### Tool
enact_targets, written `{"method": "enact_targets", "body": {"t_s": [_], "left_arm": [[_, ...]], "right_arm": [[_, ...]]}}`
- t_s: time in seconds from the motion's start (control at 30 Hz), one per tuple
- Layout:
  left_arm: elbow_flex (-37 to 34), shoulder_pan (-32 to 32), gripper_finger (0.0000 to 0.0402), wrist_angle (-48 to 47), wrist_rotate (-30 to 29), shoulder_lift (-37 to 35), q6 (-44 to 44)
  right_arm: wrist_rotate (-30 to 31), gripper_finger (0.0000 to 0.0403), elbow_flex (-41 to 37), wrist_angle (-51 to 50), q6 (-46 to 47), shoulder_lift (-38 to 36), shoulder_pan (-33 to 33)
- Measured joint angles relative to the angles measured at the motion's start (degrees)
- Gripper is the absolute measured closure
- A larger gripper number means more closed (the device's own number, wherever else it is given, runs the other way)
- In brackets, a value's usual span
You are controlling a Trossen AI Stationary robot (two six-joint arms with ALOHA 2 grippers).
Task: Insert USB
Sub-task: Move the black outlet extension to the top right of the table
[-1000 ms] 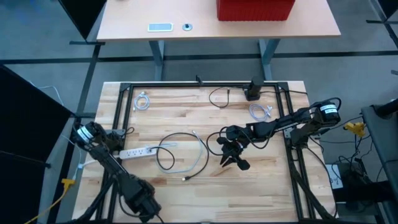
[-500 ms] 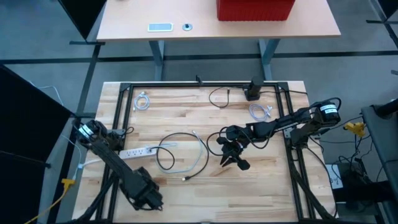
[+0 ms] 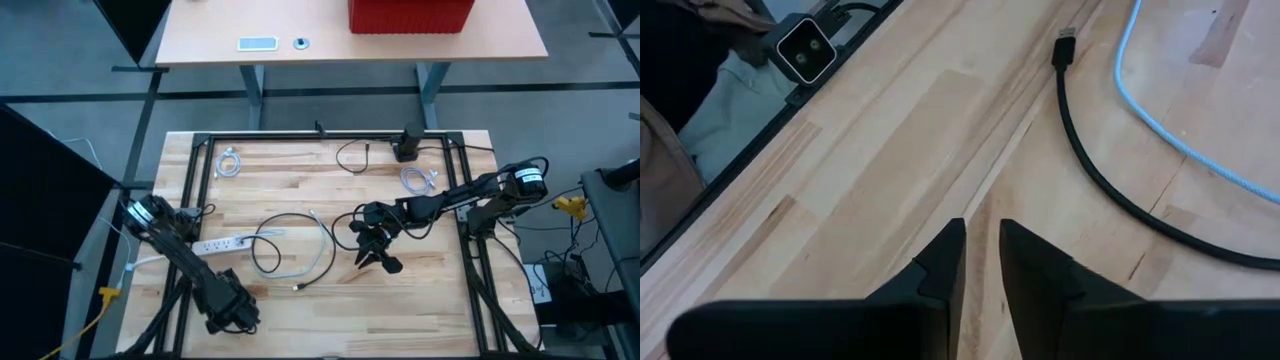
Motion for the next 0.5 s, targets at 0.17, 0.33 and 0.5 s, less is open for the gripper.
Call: {"method": "enact_targets", "body": {"t_s": [0.17, 0.33, 0.5], "left_arm": [[-0.65, 0.15, 0.0401, 6.74, -3.75, 0.02, 1.44], [-0.62, 1.38, 0.0402, 20.33, -9.61, 0.02, -0.34], [0.35, 4.42, 0.0402, 28.85, -22.24, 0.02, 0.42]], "right_arm": [[-0.02, 0.0362, 0.00, -0.10, 1.03, -0.10, 0.00], [-0.04, 0.0363, 0.00, -0.37, 4.31, -1.48, 0.00], [-0.04, 0.0354, 0.00, -2.78, 5.63, -6.29, 0.02]]}}
